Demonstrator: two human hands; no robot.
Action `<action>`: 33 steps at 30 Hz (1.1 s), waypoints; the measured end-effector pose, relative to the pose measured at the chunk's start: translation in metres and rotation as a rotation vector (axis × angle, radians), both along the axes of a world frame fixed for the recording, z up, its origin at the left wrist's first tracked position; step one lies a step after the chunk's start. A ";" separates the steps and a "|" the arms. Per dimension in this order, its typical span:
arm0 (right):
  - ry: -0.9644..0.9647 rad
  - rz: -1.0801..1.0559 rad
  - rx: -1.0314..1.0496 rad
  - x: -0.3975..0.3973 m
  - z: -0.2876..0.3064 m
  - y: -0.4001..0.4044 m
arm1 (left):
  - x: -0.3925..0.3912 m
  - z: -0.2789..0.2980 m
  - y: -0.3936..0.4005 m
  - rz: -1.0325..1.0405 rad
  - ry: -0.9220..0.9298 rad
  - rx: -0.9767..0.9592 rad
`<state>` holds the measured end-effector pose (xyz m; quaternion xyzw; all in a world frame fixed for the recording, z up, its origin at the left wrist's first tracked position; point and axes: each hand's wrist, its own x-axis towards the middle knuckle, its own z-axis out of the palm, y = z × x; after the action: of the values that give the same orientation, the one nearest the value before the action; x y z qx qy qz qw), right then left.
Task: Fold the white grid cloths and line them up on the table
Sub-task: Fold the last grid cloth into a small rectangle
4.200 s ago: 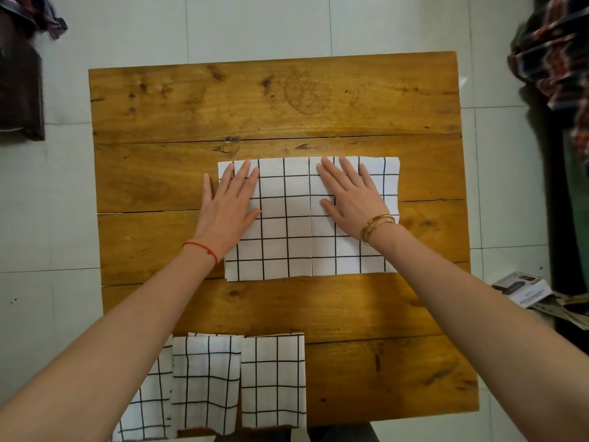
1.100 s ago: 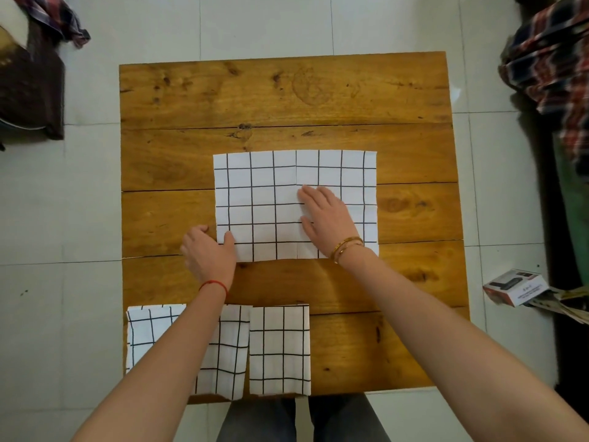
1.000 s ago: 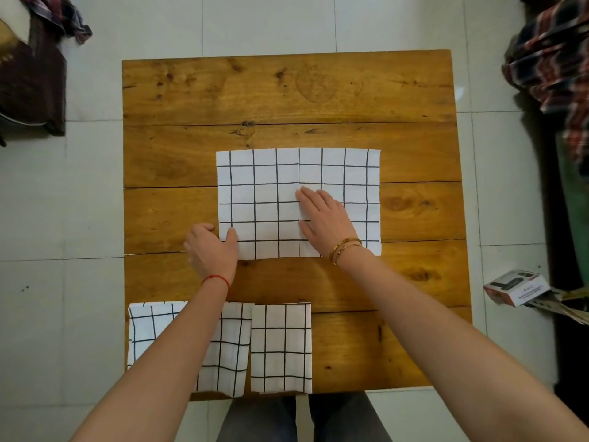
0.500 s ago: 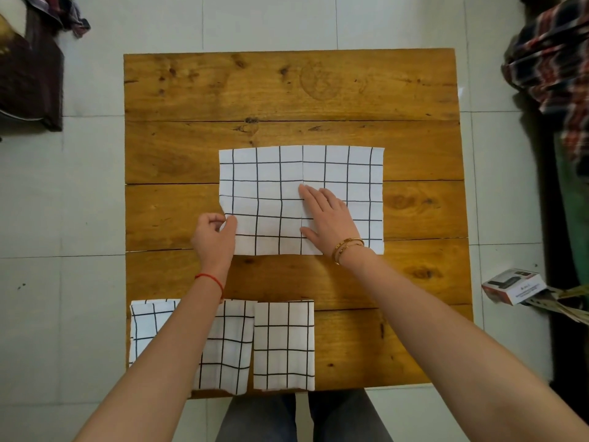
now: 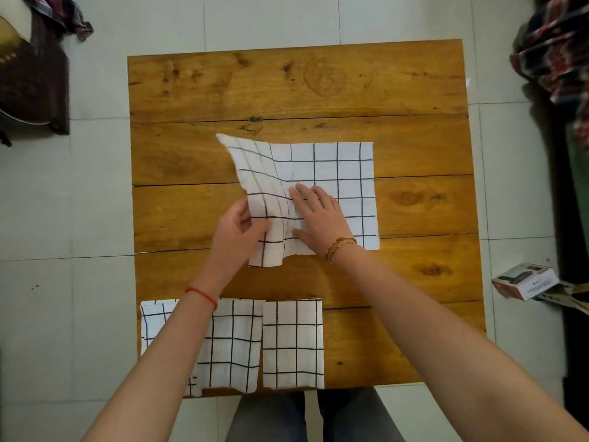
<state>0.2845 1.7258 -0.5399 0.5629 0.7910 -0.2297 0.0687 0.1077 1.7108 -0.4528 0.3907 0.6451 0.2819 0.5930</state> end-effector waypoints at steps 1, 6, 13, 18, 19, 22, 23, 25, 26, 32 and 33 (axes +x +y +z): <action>0.035 -0.013 0.006 0.001 0.001 0.001 | 0.007 0.000 0.002 -0.048 0.018 0.014; 0.418 -0.356 0.045 0.023 0.010 0.006 | 0.055 -0.001 0.008 -0.245 0.086 0.073; 0.791 -1.063 -0.101 0.080 0.039 0.014 | 0.115 -0.026 0.014 -0.369 0.191 0.138; 0.538 -0.969 -0.128 0.101 0.032 0.017 | 0.125 -0.039 0.012 -0.423 0.178 0.115; 0.494 -0.958 -0.115 0.104 0.029 0.019 | 0.122 -0.041 0.011 -0.434 0.224 0.150; 0.357 -0.934 -0.114 0.107 0.023 0.026 | 0.107 -0.048 0.011 -0.454 0.457 0.286; 0.323 -0.925 -0.129 0.108 0.022 0.028 | 0.100 -0.051 0.013 -0.455 0.532 0.313; 0.264 -0.887 -0.143 0.109 0.021 0.031 | 0.085 -0.058 0.018 -0.493 0.676 0.332; 0.243 -0.864 -0.139 0.109 0.020 0.033 | 0.078 -0.061 0.020 -0.534 0.747 0.329; -0.035 -0.690 0.032 0.109 0.026 0.034 | 0.055 -0.072 0.036 -0.709 0.926 0.308; -0.079 -0.627 0.124 0.108 0.026 0.034 | 0.054 -0.073 0.040 -0.724 0.944 0.307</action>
<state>0.3923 1.7602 -0.5143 0.7907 0.5884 -0.1689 -0.0093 0.1613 1.7503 -0.5254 0.7486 0.6166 -0.0512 0.2383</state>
